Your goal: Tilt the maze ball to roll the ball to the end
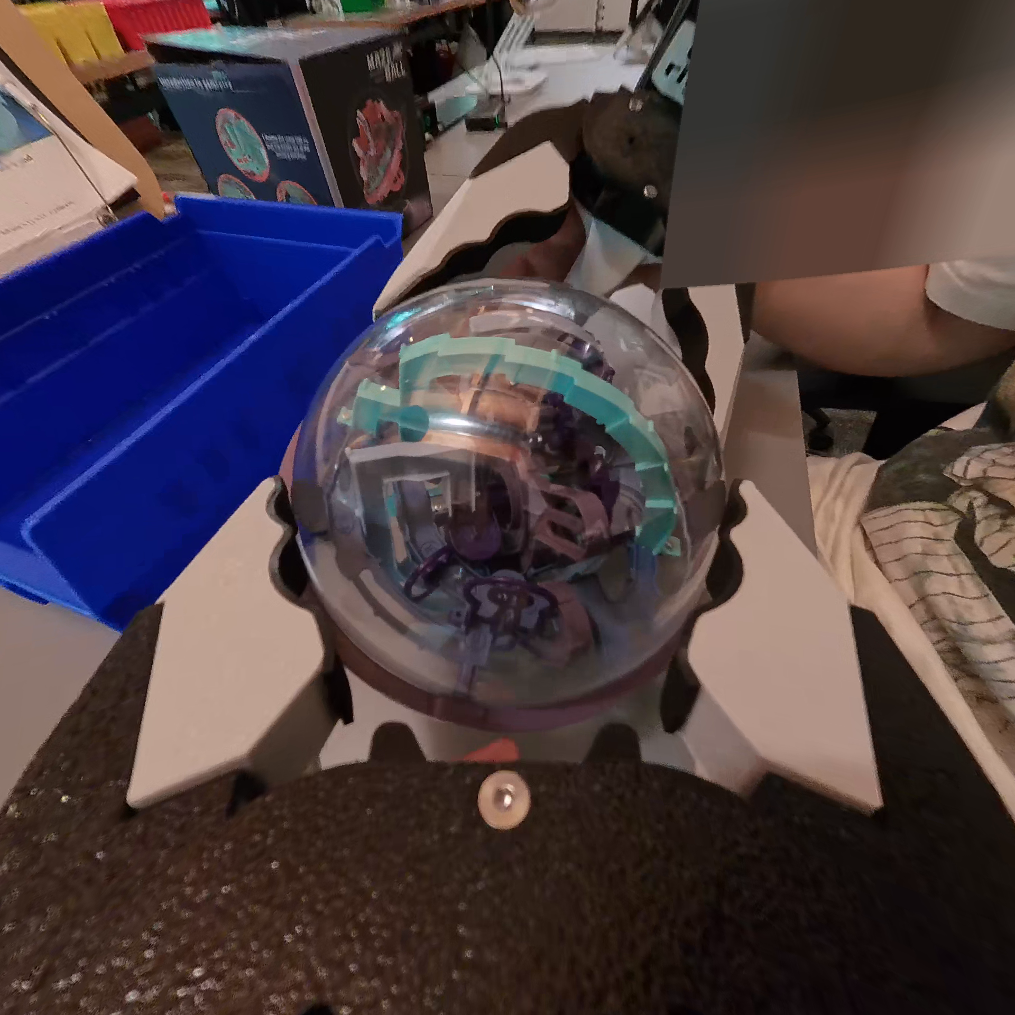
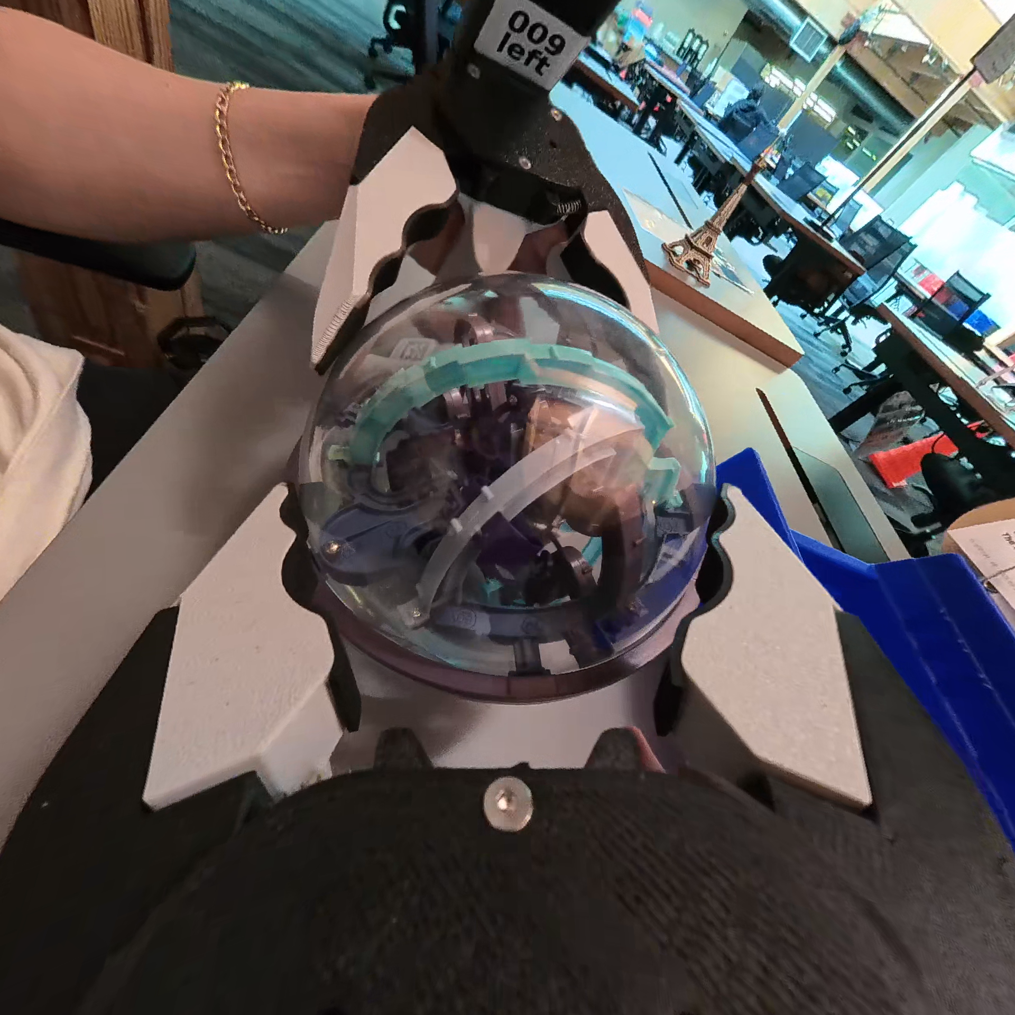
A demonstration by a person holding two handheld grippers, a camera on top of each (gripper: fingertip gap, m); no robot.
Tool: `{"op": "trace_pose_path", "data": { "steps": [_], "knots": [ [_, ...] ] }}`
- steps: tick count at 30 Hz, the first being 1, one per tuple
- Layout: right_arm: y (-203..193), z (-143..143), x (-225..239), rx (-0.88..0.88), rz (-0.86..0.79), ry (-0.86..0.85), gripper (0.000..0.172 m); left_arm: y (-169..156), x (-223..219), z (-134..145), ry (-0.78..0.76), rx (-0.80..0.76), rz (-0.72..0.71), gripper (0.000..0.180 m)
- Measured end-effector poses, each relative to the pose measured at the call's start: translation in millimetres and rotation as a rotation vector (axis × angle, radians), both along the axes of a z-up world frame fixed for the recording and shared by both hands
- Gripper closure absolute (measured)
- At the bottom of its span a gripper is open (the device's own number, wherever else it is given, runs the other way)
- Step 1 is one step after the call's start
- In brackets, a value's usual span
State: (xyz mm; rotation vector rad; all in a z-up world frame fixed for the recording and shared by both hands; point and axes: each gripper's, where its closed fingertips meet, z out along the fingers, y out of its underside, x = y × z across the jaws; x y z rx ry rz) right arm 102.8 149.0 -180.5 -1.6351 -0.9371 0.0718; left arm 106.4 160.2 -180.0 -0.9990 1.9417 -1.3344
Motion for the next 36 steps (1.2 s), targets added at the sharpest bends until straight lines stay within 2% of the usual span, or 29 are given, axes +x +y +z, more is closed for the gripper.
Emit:
{"op": "trace_pose_path", "data": {
  "steps": [4, 8, 13, 17, 22, 28, 36],
  "knots": [
    [2.5, 1.9, -1.1, 0.008, 0.001, 0.033, 0.032, -0.9, 3.9, 13.5, -0.114, -0.013, 0.005, 0.038],
    [9.6, 7.4, -4.6, 0.021, -0.009, 0.145, 0.03, 0.8, 7.4, 10.5, -0.079, -0.084, 0.014, 0.036],
    [12.9, 15.1, 0.1, 0.037, -0.012, 0.262, 0.035, 11.2, 13.8, 11.4, -0.018, -0.278, 0.064, 0.037],
    [8.3, 13.4, -0.4, 0.051, 0.004, 0.219, 0.03, 9.5, 18.5, 9.6, 0.072, -0.434, 0.076, 0.039],
    [5.8, 14.4, 0.3, 0.069, 0.02, 0.23, 0.026, 5.6, 21.4, 8.9, 0.103, -0.448, 0.089, 0.039],
    [6.3, 12.6, 9.7, 0.1, 0.024, 0.242, 0.03, 9.0, 27.9, 13.3, 0.04, -0.408, 0.131, 0.041],
    [9.8, 13.5, 15.6, 0.1, 0.011, 0.317, 0.03, 14.6, 32.1, 14.3, 0.063, -0.437, 0.187, 0.044]
  ]
}}
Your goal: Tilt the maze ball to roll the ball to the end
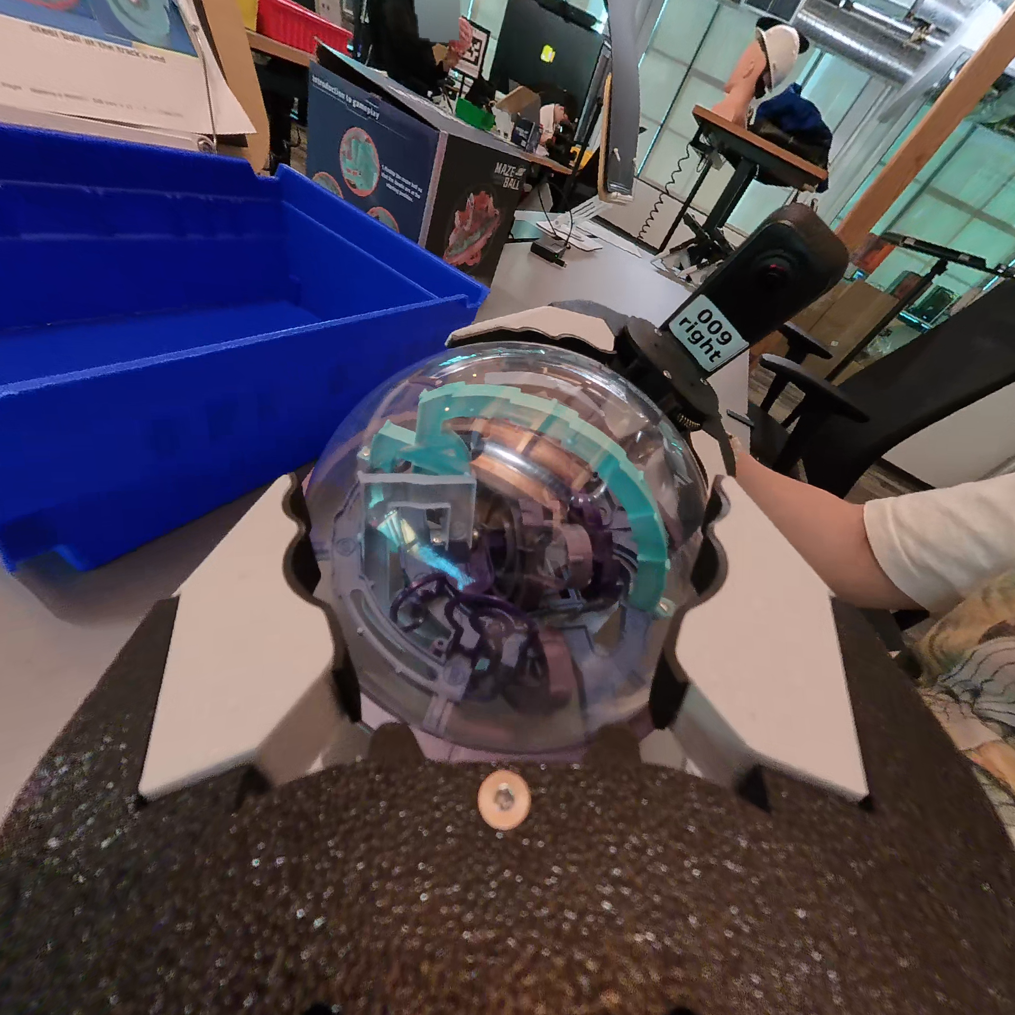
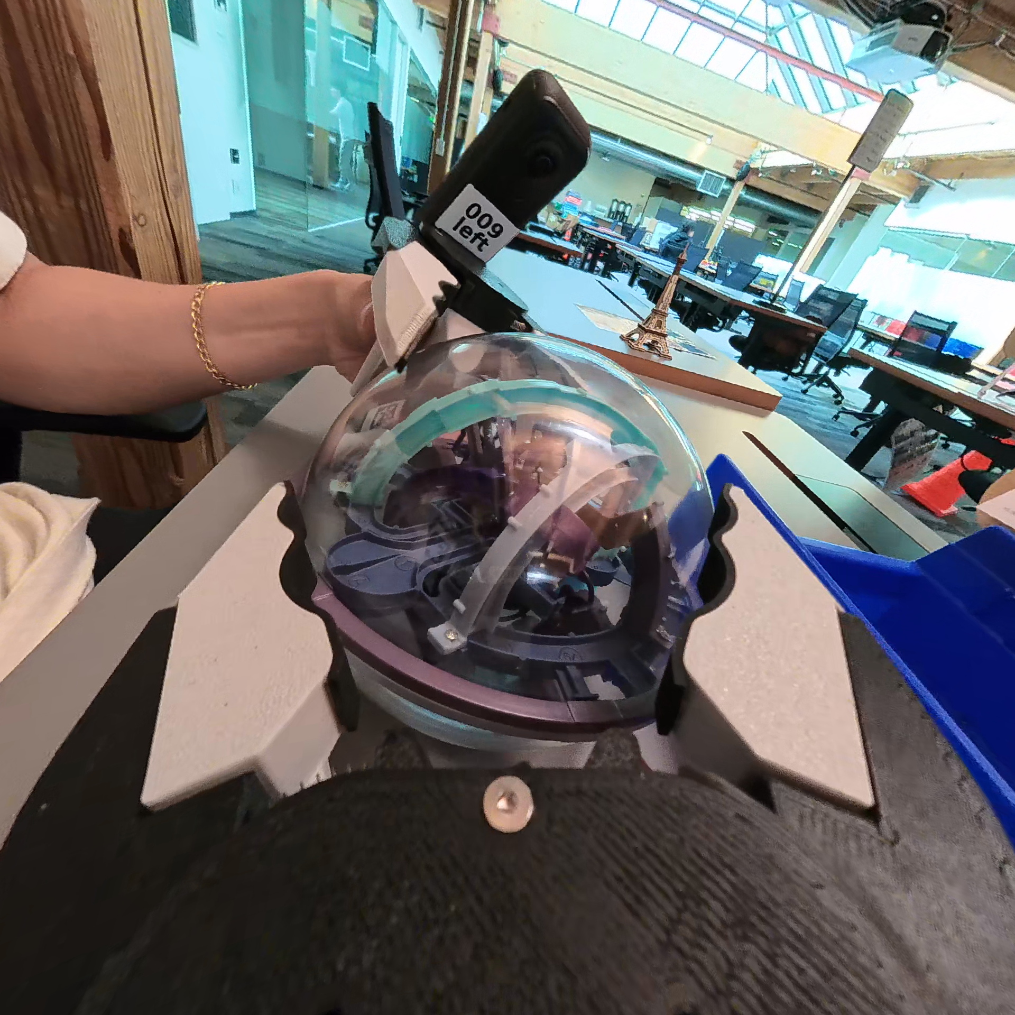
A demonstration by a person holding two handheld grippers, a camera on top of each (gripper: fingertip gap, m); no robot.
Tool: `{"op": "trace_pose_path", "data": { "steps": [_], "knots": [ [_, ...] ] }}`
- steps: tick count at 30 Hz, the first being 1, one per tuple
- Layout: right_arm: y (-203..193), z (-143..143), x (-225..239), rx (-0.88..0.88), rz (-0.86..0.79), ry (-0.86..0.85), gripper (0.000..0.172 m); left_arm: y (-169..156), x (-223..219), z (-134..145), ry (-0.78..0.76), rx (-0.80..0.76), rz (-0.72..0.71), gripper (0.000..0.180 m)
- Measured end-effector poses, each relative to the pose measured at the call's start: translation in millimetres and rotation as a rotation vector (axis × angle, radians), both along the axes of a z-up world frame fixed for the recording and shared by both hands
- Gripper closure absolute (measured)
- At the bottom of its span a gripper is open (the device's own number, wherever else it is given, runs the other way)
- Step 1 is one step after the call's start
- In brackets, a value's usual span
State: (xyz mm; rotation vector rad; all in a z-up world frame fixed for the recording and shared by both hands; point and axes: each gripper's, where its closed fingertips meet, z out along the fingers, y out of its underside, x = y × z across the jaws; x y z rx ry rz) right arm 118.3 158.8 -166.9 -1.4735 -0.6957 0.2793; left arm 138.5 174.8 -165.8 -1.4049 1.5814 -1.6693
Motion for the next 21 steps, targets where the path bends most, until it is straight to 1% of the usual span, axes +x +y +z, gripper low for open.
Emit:
{"op": "trace_pose_path", "data": {
  "steps": [6, 13, 19, 21],
  "knots": [
    [4.4, 0.4, 0.9, 0.009, -0.02, 0.02, 0.03, 6.1, 0.2, 1.1, -0.01, -0.004, 0.025, 0.046],
    [7.2, 3.2, -1.7, 0.042, -0.024, 0.041, 0.031, 10.4, -3.8, -1.4, 0.011, -0.054, 0.008, 0.046],
    [12.6, 3.8, -3.1, 0.056, -0.049, 0.049, 0.031, 16.9, -4.6, -1.2, -0.002, -0.083, 0.012, 0.046],
    [12.4, 6.4, -2.9, 0.077, -0.055, 0.046, 0.035, 19.1, -4.4, -1.4, -0.003, -0.104, 0.013, 0.045]
  ]
}}
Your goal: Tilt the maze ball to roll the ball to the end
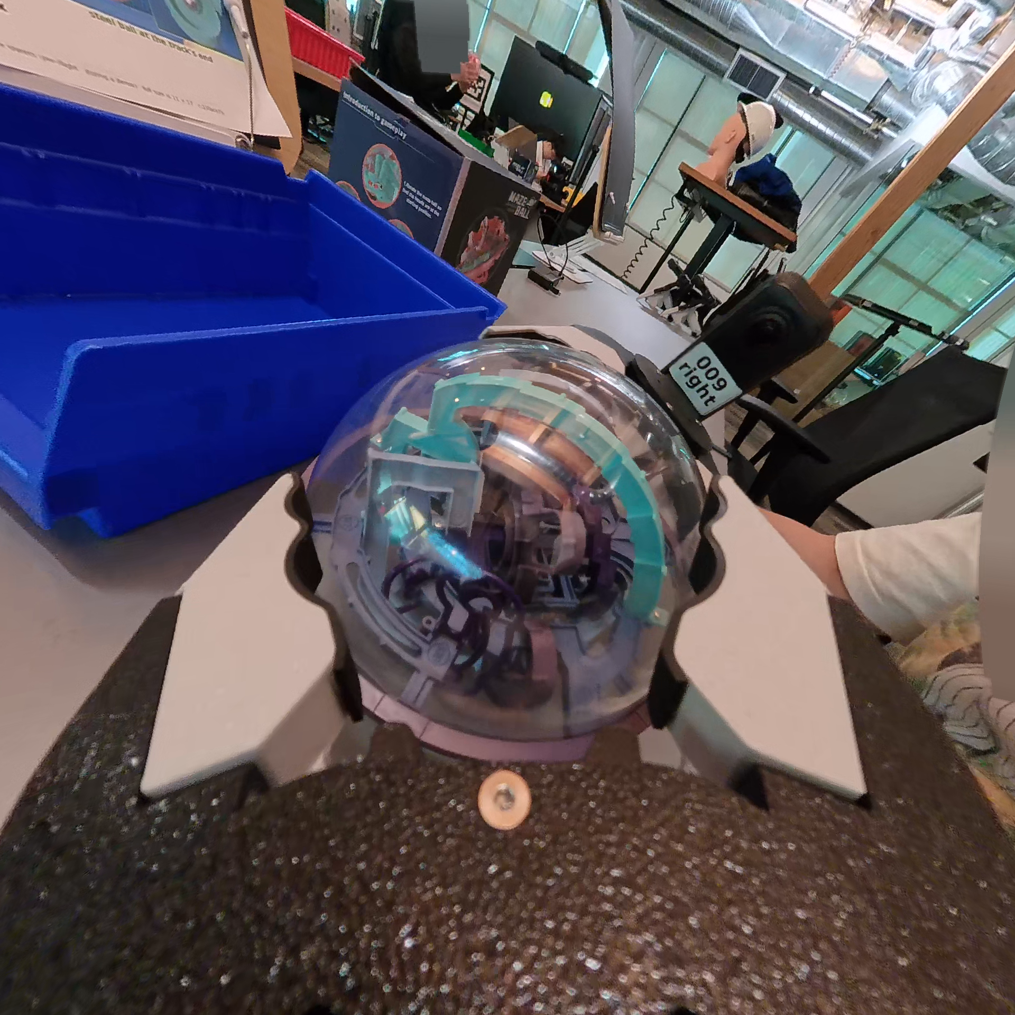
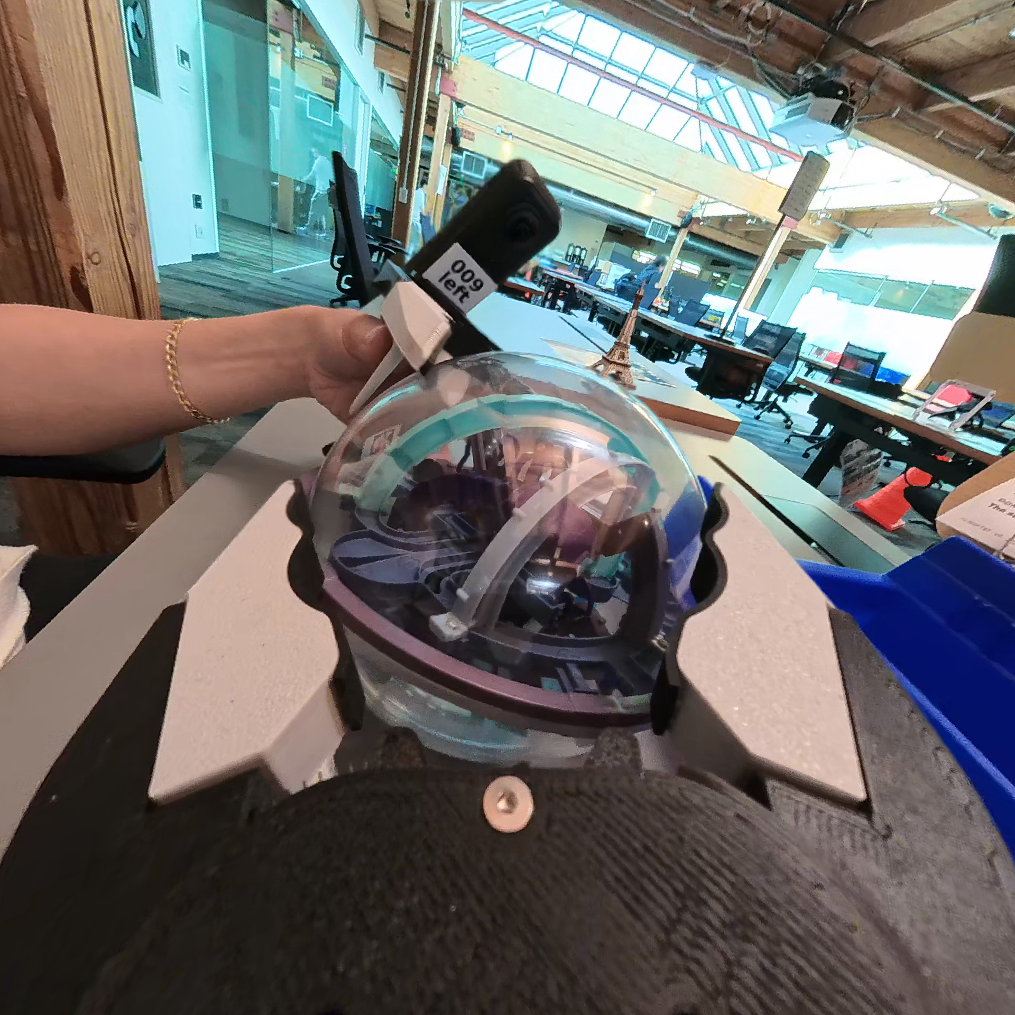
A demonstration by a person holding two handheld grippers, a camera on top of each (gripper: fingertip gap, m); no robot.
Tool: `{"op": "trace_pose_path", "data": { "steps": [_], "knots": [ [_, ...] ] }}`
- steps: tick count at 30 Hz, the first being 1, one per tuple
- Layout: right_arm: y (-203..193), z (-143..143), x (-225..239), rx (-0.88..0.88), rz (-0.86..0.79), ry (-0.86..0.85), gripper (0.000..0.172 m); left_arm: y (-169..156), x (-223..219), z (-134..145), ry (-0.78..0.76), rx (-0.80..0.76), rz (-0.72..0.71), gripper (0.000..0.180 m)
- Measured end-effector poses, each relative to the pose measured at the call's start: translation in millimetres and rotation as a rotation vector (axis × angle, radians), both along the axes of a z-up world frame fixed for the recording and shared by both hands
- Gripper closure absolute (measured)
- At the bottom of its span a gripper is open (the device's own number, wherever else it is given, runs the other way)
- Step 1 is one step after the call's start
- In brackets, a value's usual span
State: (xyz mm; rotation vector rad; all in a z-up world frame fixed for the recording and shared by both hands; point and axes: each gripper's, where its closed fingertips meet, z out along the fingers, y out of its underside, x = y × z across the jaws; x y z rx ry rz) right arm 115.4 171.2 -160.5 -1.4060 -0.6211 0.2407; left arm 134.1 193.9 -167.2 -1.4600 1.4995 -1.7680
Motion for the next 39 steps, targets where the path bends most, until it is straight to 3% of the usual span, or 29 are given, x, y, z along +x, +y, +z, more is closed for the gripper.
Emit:
{"op": "trace_pose_path", "data": {
  "steps": [4, 12, 25, 39],
  "knots": [
    [0.2, 5.3, 0.1, 0.036, -0.018, -0.008, 0.044, 5.5, 1.4, -0.9, 0.009, -0.054, 0.007, 0.046],
    [0.8, 7.7, -2.3, 0.066, -0.032, -0.025, 0.046, 7.3, 2.8, -2.7, 0.012, -0.097, 0.0, 0.044],
    [8.2, 9.0, 3.2, 0.043, -0.075, 0.03, 0.041, 14.4, 7.6, -3.6, 0.021, -0.188, 0.023, 0.045],
    [8.1, 1.6, 9.5, -0.037, -0.061, 0.084, 0.034, 11.4, 7.2, -3.1, 0.027, -0.158, 0.012, 0.045]
  ]
}}
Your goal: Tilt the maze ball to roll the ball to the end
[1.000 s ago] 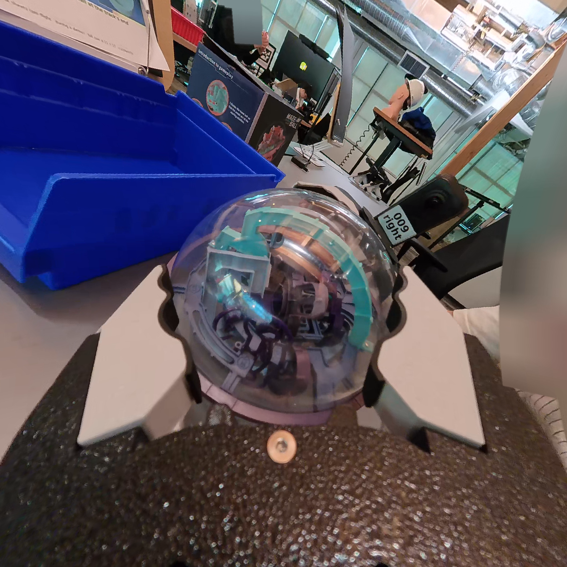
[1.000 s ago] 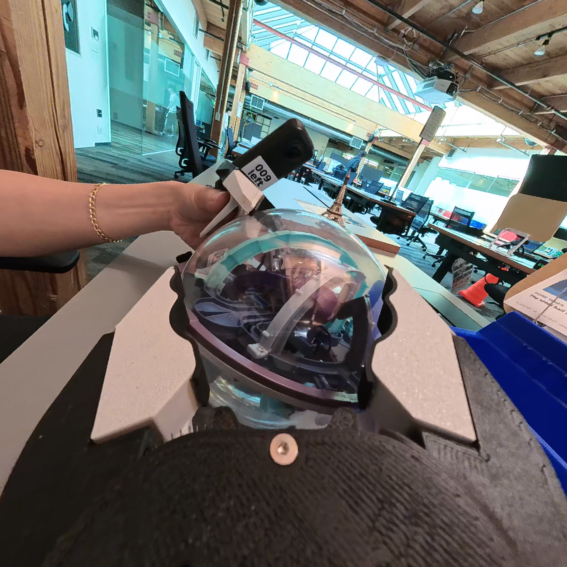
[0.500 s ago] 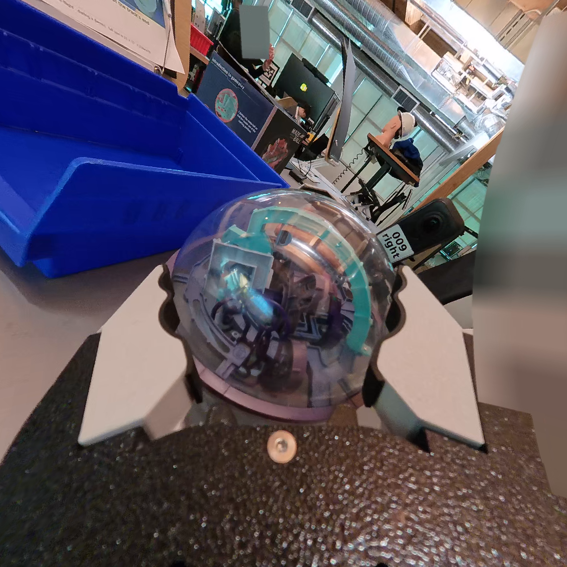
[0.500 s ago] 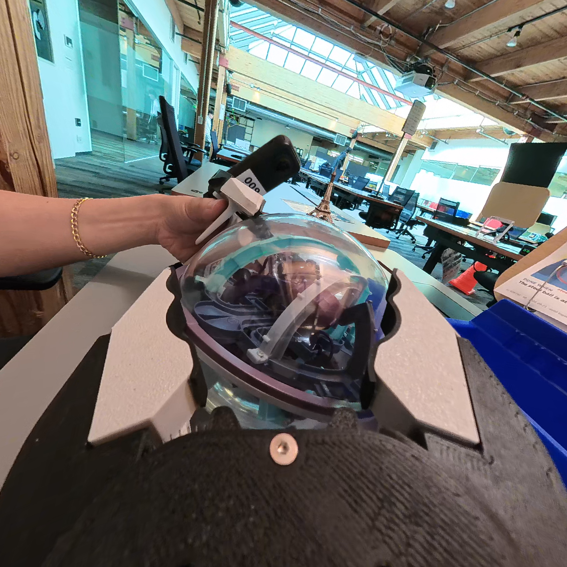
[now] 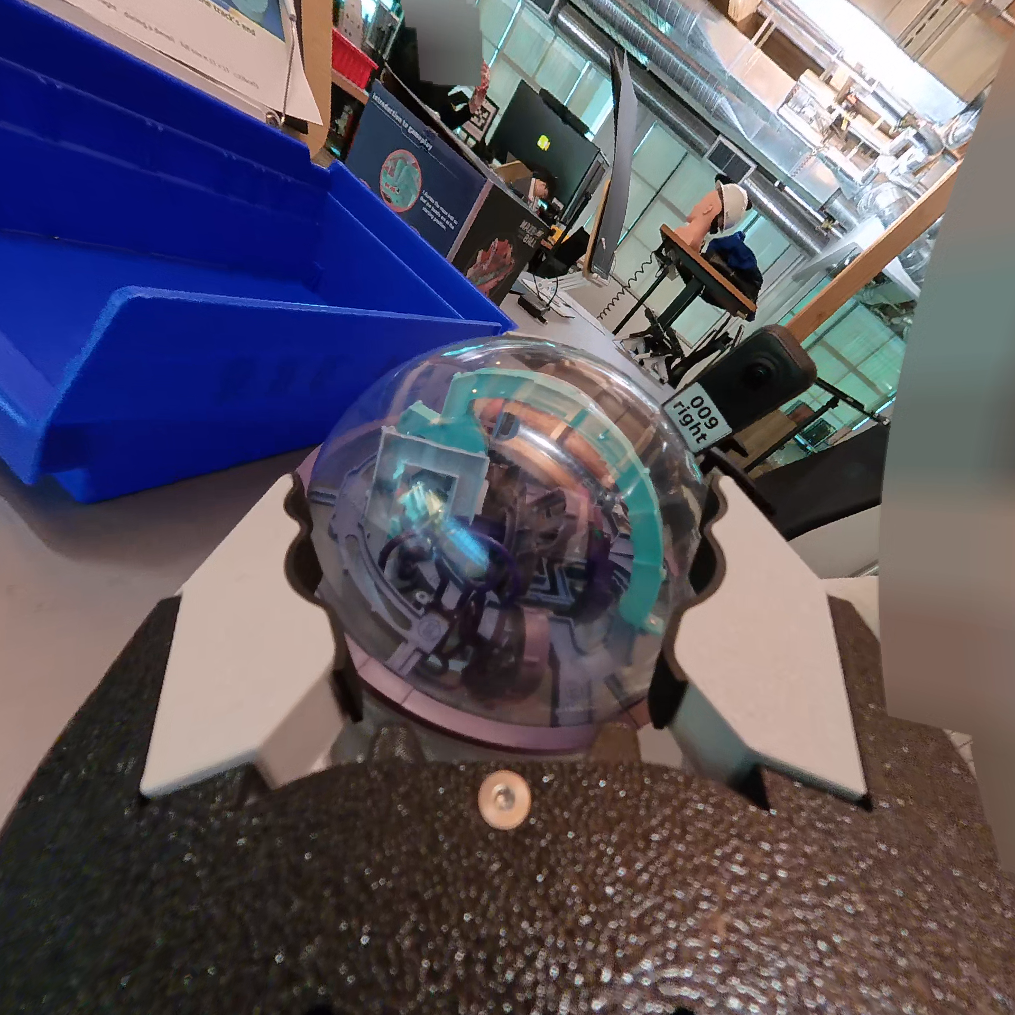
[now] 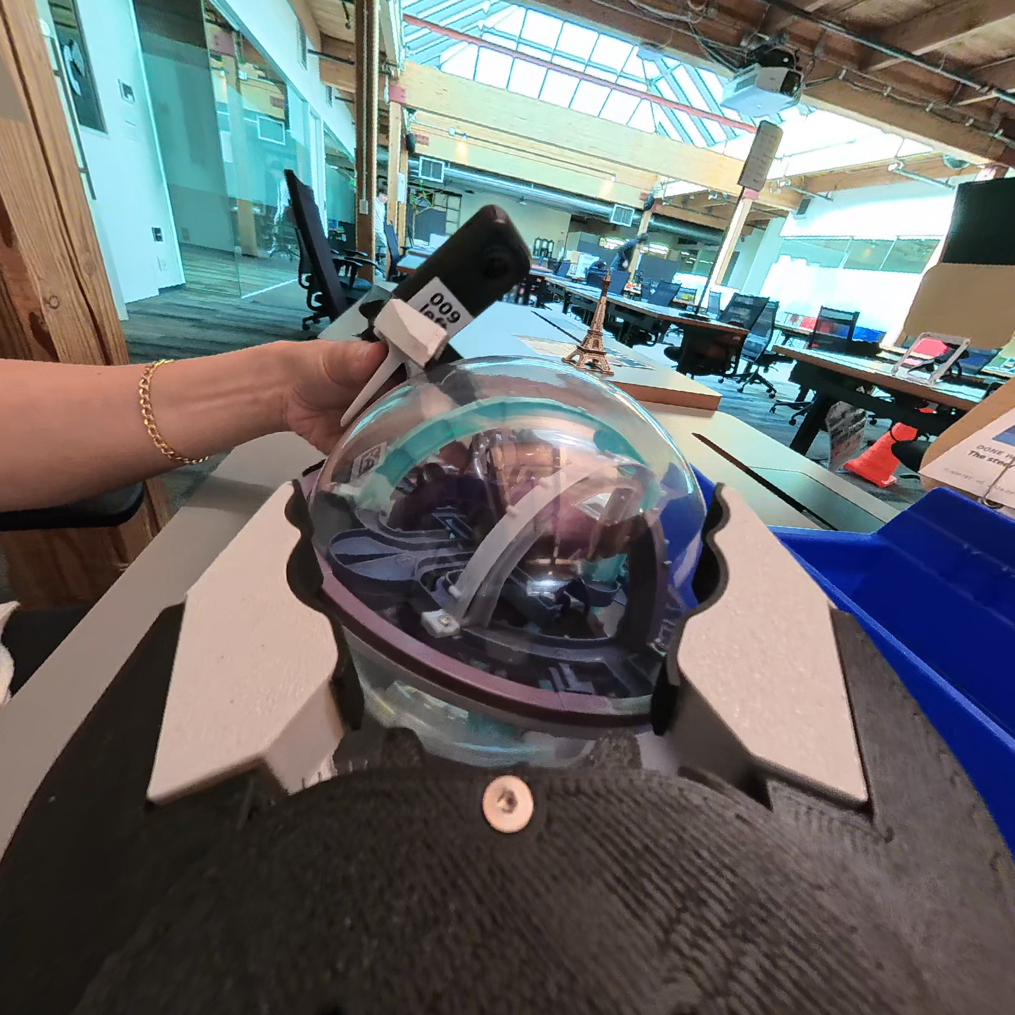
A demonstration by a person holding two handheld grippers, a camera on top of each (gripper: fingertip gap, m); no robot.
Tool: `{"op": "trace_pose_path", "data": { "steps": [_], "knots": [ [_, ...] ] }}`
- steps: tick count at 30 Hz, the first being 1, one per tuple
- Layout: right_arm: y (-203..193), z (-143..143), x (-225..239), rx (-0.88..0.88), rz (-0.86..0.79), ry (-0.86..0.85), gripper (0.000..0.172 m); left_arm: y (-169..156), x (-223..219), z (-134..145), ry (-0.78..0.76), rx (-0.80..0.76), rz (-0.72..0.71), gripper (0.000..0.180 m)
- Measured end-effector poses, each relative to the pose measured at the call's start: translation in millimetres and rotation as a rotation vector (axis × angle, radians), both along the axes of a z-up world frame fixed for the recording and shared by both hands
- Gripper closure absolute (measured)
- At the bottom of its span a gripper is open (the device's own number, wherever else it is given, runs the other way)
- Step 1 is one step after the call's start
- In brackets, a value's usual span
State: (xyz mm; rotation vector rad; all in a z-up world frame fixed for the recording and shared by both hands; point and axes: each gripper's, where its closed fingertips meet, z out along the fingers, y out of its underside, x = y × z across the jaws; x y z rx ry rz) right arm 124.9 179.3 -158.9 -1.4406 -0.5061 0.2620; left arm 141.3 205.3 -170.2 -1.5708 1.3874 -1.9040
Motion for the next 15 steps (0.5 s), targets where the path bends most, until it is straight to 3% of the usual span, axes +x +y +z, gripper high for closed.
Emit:
{"op": "trace_pose_path", "data": {
  "steps": [7, 13, 15],
  "knots": [
    [-12.7, -5.8, 2.9, -0.014, 0.053, -0.048, 0.035, -14.4, -6.4, -1.5, -0.027, 0.183, -0.059, 0.046],
    [-18.3, -9.1, 10.6, -0.055, 0.087, -0.006, 0.035, -29.8, -12.9, -22.4, -0.082, 0.546, -0.137, 0.033],
    [-18.0, -11.7, 11.6, -0.065, 0.086, -0.012, 0.034, -31.6, -12.0, -20.8, -0.105, 0.577, -0.131, 0.031]
  ]
}}
